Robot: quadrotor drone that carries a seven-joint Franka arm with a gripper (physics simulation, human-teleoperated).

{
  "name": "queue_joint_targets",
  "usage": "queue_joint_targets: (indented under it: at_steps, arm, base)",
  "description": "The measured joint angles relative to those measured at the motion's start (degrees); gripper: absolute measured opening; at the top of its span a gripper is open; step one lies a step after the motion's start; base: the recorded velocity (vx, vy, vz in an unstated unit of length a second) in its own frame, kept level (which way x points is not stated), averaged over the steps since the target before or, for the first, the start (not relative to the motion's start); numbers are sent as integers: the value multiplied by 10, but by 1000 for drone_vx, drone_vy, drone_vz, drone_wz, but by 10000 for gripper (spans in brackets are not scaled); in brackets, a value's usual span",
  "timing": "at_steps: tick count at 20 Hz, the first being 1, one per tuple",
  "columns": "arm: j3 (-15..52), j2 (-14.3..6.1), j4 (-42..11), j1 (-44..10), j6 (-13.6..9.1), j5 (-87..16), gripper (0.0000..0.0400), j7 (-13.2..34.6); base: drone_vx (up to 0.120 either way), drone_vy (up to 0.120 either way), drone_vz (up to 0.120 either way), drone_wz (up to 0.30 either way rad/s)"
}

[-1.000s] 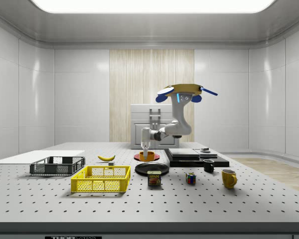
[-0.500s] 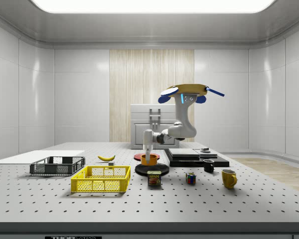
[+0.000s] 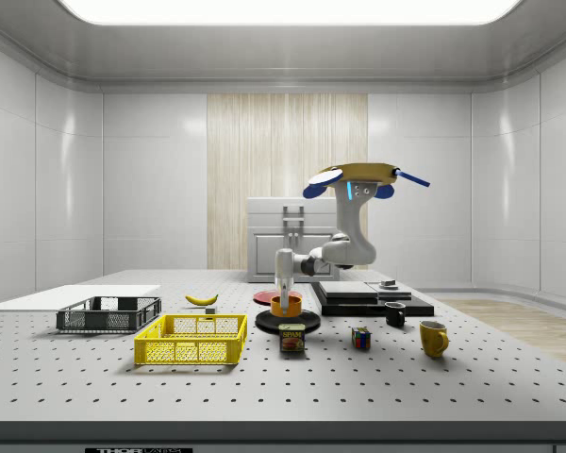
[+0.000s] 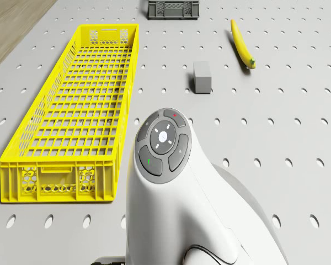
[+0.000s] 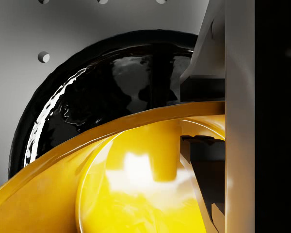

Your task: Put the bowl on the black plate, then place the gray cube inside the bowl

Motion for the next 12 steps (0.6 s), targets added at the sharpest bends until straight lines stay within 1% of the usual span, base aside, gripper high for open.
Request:
queue_joint_targets:
  at_steps: [1,2,7,8,9,10,12]
  arm:
    - [0,0,0,0,0,0,100,0]
    - [0,0,0,0,0,0,100,0]
    - [0,-1,0,0,1,0,100,0]
    - [0,-1,0,0,1,0,166,0]
    - [0,-1,0,0,1,0,218,0]
    - [0,-1,0,0,1,0,258,0]
    - [0,-1,0,0,1,0,314,0]
  base:
    - [0,0,-120,0]
    - [0,0,-40,0]
    - [0,0,0,0]
    - [0,0,0,0]
    - [0,0,0,0]
    - [0,0,0,0]
    - [0,0,0,0]
